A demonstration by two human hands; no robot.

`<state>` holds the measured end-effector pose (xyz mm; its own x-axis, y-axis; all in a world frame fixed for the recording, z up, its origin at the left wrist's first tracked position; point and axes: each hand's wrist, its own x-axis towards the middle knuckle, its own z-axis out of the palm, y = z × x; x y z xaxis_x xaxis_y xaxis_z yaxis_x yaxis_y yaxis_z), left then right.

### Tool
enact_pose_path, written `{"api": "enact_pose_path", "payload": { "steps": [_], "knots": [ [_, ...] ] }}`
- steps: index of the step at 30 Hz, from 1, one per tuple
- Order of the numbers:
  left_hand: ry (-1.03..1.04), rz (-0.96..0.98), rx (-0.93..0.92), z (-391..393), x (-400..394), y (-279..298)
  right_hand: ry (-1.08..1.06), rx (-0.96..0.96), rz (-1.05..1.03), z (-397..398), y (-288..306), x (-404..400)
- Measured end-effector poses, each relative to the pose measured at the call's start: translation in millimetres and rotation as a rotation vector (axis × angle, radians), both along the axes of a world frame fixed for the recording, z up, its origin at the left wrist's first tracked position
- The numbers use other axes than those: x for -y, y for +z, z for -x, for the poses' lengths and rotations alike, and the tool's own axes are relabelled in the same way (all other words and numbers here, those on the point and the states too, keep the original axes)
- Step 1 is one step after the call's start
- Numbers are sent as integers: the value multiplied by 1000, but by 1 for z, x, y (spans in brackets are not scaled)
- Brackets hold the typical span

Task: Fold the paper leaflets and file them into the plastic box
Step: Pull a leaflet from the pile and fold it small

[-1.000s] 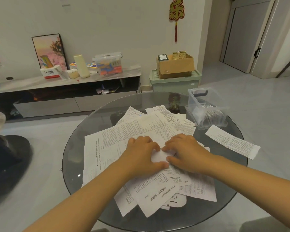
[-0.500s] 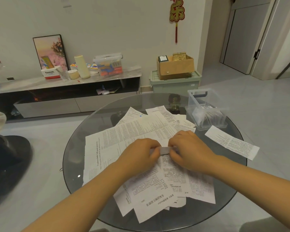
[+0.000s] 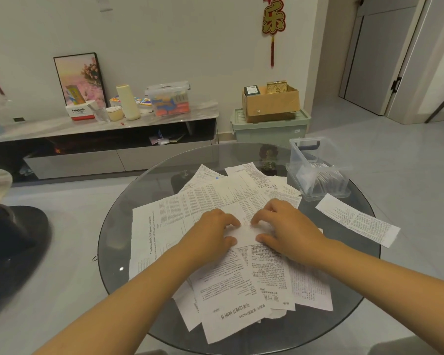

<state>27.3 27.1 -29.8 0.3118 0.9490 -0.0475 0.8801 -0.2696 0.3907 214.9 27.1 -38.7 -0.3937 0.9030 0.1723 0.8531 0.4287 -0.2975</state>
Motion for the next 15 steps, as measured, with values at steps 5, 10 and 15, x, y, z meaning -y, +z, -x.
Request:
{"api": "enact_pose_path", "payload": {
  "steps": [5, 10, 15],
  "knots": [
    [9, 38, 44, 1, -2, 0, 99, 90, -88, 9, 0, 7],
    [39, 27, 139, 0, -2, 1, 146, 128, -29, 13, -1, 15],
    [68, 73, 282, 2, -1, 1, 141, 176, -20, 13, 1, 16]
  ]
}}
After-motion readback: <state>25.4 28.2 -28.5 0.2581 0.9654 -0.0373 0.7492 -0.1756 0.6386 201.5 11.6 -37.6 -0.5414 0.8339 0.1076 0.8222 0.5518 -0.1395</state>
